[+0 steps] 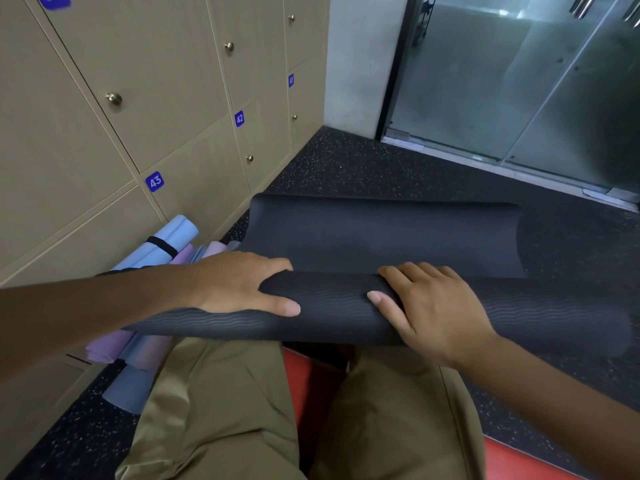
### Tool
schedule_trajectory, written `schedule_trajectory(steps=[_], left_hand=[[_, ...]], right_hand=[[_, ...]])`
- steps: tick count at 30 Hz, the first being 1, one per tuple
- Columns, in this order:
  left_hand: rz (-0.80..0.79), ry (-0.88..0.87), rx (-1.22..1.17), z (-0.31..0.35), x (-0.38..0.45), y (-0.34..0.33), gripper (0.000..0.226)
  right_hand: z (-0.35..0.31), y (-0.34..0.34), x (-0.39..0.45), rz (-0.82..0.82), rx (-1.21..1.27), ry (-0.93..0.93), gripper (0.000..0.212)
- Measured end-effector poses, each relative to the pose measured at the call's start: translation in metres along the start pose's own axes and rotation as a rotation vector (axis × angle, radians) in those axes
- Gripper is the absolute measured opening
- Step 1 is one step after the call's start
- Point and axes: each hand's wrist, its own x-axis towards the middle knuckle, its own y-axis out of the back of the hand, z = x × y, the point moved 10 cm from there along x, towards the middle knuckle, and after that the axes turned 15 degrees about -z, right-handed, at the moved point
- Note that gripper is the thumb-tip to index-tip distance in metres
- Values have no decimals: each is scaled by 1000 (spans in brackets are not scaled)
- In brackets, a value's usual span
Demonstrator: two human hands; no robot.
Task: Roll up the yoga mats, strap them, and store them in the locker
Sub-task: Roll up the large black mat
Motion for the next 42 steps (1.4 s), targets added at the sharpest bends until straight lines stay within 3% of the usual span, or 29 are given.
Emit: schedule_trajectory(steps=[3, 9, 12, 15, 18, 21, 24, 30, 32, 34, 36, 38, 42], left_hand=[[23, -14, 1, -4, 4, 10, 85], [415, -145, 213, 11, -16, 32, 77], [520, -150, 396, 24, -19, 16, 94], [467, -46, 389, 16, -9, 10, 113], [380, -18, 334, 10, 4, 18, 112], [255, 43, 235, -1, 19, 22, 108], [133, 54, 87, -12, 33, 26, 101], [-57, -11, -101, -20, 58, 30, 97], [-78, -1, -119, -27, 65, 33, 107], [-68, 20, -108, -32, 67, 37, 112], [-2, -15, -79, -29, 65, 45, 94], [104, -65, -44, -21, 58, 52, 78], [372, -139, 103, -2, 37, 59, 77]], right_hand=[[2, 3, 13, -26, -2, 4, 75], [9, 2, 33, -154, 142, 64, 70], [15, -5, 46, -295, 230, 56, 55], [20, -8, 57, -373, 270, 41, 68], [23, -9, 64, -378, 276, 10, 69], [28, 1, 63, -231, 260, -17, 59], [28, 13, 54, -24, 132, -39, 65], [35, 3, 51, 43, 68, -97, 73], [37, 6, 58, 51, 72, -101, 71], [39, 6, 68, 15, 106, -81, 66], [41, 4, 77, -36, 145, -54, 63], [42, 2, 83, -98, 181, -46, 65], [51, -6, 99, -269, 300, -68, 64]])
